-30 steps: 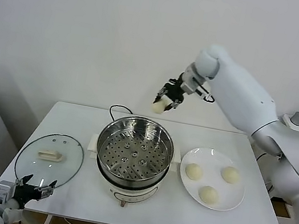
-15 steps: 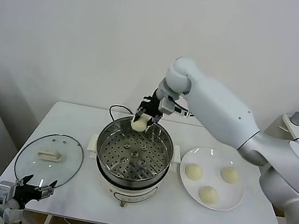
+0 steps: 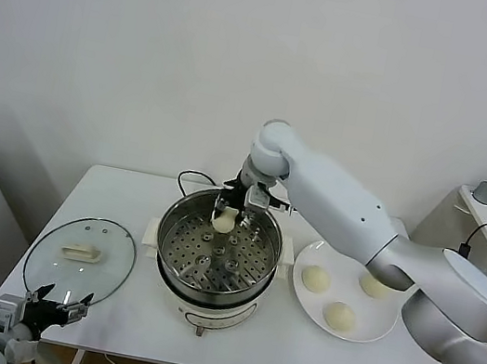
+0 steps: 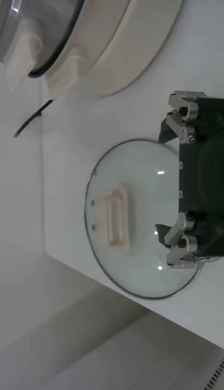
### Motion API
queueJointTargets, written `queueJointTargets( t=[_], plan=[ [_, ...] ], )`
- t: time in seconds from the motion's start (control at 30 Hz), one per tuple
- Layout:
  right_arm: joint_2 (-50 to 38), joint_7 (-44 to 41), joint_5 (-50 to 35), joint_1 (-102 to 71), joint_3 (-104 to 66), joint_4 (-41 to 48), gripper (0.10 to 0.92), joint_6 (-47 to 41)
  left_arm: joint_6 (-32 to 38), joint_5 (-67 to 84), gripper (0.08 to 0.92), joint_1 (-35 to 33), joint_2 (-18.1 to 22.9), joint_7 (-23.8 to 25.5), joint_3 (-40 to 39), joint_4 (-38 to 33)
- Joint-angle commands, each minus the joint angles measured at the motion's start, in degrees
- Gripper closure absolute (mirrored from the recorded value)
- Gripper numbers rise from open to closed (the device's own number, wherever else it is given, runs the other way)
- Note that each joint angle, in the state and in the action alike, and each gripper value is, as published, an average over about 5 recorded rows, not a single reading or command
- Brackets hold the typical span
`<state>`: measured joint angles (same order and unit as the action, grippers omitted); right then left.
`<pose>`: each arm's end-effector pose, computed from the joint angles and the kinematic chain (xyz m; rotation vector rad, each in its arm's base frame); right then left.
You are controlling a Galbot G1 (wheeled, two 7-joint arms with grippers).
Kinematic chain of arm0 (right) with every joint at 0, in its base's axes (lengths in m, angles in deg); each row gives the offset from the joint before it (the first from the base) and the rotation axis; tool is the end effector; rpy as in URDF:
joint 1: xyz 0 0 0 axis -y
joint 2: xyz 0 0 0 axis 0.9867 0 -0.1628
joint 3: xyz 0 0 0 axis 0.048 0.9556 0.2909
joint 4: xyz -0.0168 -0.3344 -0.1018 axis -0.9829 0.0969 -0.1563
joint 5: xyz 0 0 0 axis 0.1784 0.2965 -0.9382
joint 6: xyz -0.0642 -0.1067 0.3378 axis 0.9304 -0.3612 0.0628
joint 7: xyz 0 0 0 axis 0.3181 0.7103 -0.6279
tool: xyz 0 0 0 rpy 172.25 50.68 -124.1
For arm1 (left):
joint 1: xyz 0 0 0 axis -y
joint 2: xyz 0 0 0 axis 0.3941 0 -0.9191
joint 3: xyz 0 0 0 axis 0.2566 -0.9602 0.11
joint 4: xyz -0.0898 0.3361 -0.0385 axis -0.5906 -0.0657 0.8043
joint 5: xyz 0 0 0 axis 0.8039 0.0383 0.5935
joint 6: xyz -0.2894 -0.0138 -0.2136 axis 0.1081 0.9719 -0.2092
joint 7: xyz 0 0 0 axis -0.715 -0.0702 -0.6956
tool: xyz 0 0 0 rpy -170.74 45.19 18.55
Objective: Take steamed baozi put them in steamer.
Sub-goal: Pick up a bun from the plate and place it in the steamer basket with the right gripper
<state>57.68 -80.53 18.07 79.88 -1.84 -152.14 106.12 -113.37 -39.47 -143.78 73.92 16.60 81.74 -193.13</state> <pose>0.5785 0.1555 -0.0823 -1.8569 0.2476 -2.2384 0.2029 0.1259 -0.2860 -0.0237 -2.5072 -0.0747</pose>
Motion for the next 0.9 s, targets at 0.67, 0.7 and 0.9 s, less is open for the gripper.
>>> queueJointTargets(
  t=[0.67,0.7,0.9],
  plan=[
    [-1.08,0.39,-4.99,1.43,0.4,1.11,0.22,2.8,-0.07,0.0,0.177,-0.27,0.01,-0.01,0.1,-0.4],
    [-1.47,-0.01,-7.96,2.89,0.79,1.56,0.211,2.8,-0.08,0.0,0.177,-0.25,0.0,-0.02,0.09,-0.42],
    [-4.71,-3.92,-28.05,15.05,7.89,5.79,0.203,-1.52,-0.19,-0.01,0.177,-0.13,0.02,-0.06,0.05,-0.72]
  ],
)
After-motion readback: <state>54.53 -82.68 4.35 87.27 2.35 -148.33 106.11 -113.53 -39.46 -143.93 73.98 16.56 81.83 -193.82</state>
